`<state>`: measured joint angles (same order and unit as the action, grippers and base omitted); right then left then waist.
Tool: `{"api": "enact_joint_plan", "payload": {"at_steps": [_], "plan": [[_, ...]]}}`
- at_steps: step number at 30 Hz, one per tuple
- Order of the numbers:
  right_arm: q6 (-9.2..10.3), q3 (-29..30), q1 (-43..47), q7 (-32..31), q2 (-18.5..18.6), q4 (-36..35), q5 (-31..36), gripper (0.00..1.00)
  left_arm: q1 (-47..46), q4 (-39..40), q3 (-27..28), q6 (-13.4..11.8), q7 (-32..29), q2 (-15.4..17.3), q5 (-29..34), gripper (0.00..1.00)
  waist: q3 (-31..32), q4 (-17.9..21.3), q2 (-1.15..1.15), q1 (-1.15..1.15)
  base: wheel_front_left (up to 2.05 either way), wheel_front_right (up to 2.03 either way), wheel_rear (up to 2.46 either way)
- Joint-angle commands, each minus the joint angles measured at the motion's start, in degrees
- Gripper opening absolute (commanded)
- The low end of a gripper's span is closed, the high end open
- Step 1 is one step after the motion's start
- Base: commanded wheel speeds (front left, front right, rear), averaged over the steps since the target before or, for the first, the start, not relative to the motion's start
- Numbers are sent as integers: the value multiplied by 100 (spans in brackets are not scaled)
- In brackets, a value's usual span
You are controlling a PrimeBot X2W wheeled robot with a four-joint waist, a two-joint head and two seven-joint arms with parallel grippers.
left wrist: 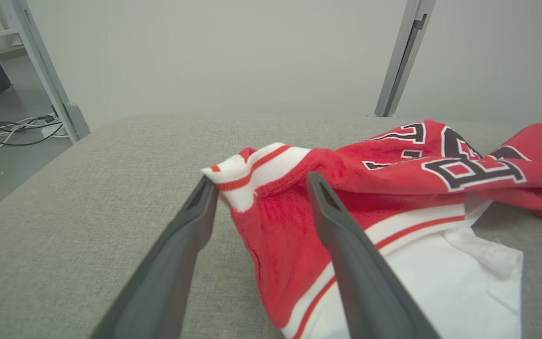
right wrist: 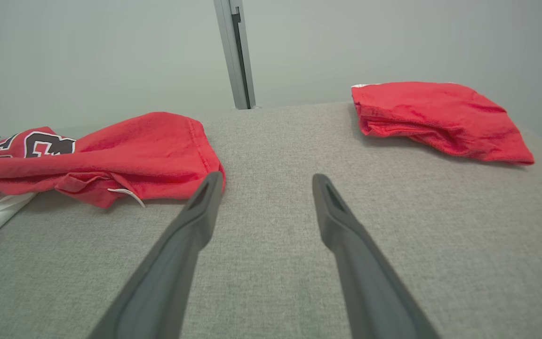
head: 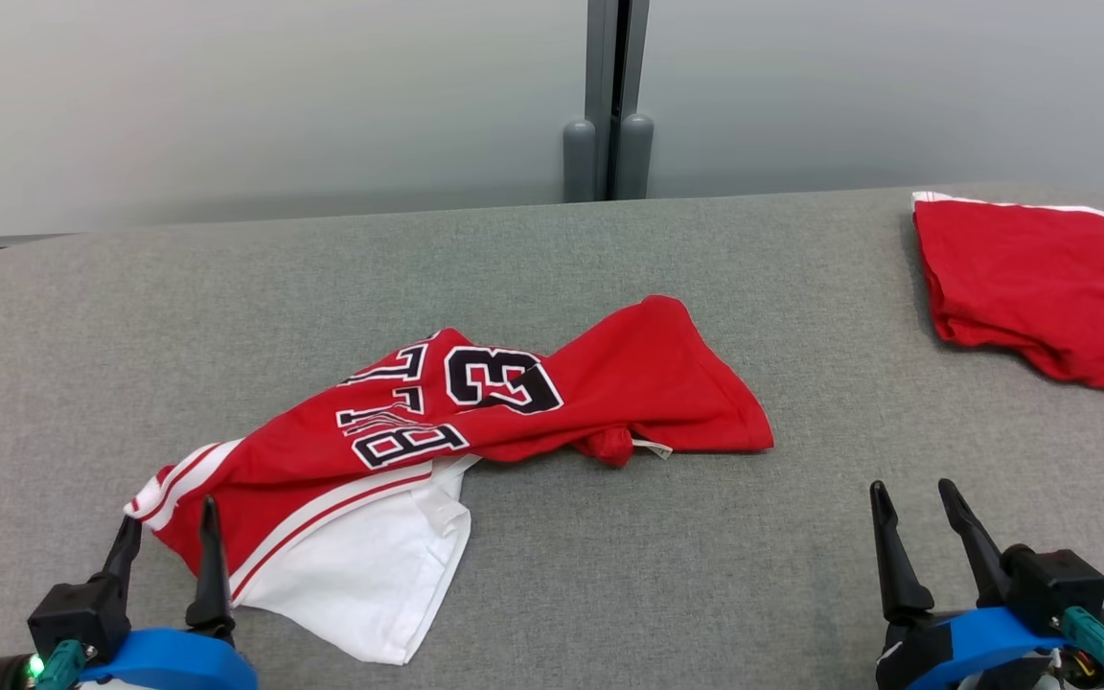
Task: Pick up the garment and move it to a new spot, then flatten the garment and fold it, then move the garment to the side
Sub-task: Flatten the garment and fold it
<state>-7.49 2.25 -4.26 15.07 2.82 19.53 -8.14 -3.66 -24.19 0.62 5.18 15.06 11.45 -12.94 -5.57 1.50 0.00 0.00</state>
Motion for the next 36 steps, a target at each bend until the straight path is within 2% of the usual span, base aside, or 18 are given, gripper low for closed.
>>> {"api": "enact_joint_plan", "payload": {"at_steps": [1, 10, 18, 23, 31, 36], "plan": [[-1, 29, 101, 13, 15, 4, 8, 100, -21, -3, 22, 36, 15, -35, 42, 100, 16, -15, 0, 0, 0, 0, 0], [-1, 76, 183, 13, 16, -18, -113, 100, 483, 468, 555, 97, 15, -523, 250, 100, 183, -263, 0, 0, 0, 0, 0], [-1, 89, 187, 13, 16, -56, -185, 100, 680, 1172, 944, 153, 14, -763, 502, 100, 144, -433, 0, 0, 0, 0, 0], [-1, 35, 152, 13, 16, 25, -221, 100, 696, 1320, 1003, 178, 14, -842, 566, 100, 105, -450, 0, 0, 0, 0, 0], [-1, -216, -700, 13, 17, 550, 164, 100, 442, 1351, 872, 195, 14, -860, 571, 100, -112, -539, 0, 0, 0, 0, 0], [-1, -214, -1521, 7, 14, 1456, 546, 100, 295, 1351, 797, 134, 14, -858, 517, 100, -302, -662, 0, 0, 0, 0, 0]]}}
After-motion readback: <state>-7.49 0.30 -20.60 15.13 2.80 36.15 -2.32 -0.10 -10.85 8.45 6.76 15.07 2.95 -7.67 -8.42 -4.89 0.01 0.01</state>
